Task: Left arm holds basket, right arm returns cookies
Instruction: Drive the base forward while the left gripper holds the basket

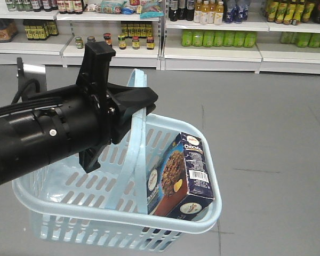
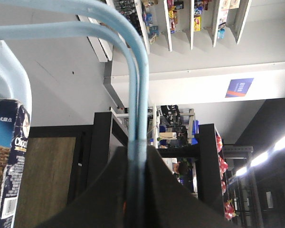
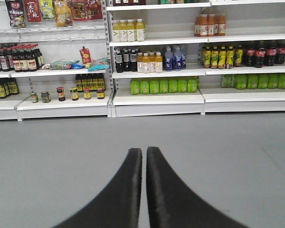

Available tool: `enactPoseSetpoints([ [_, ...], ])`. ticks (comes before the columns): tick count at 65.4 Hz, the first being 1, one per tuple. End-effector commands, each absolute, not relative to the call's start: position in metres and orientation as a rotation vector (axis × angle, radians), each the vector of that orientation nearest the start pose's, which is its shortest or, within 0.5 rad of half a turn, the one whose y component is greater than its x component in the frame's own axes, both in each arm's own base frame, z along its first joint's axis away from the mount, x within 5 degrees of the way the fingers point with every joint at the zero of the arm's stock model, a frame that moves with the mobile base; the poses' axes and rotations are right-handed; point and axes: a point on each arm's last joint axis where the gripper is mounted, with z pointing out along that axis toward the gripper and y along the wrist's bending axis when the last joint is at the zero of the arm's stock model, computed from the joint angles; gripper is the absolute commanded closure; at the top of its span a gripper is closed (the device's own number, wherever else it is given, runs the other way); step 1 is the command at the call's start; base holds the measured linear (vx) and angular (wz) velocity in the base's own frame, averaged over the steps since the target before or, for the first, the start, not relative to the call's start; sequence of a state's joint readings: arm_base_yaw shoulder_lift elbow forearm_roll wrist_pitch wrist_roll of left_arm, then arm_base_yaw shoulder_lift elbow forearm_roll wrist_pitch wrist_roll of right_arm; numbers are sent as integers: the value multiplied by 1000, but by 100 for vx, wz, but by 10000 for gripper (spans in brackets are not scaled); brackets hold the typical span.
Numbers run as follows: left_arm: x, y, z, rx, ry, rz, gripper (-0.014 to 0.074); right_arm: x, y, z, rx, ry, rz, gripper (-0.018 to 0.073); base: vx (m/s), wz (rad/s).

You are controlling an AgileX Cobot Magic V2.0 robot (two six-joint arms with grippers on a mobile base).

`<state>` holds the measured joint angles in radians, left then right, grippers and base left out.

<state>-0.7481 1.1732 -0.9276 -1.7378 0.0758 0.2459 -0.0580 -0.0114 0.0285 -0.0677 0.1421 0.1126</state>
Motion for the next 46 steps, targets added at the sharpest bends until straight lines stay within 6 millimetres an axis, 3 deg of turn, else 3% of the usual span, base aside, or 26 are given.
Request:
enactPoseSetpoints([
  [1, 186, -185, 389, -679, 1873, -1724, 599, 57, -4, 193, 75, 1573, -25, 562, 52, 8],
  [46, 186, -185, 389, -680, 1873, -1724, 599, 57, -4, 193, 75, 1573, -25, 562, 50, -2],
])
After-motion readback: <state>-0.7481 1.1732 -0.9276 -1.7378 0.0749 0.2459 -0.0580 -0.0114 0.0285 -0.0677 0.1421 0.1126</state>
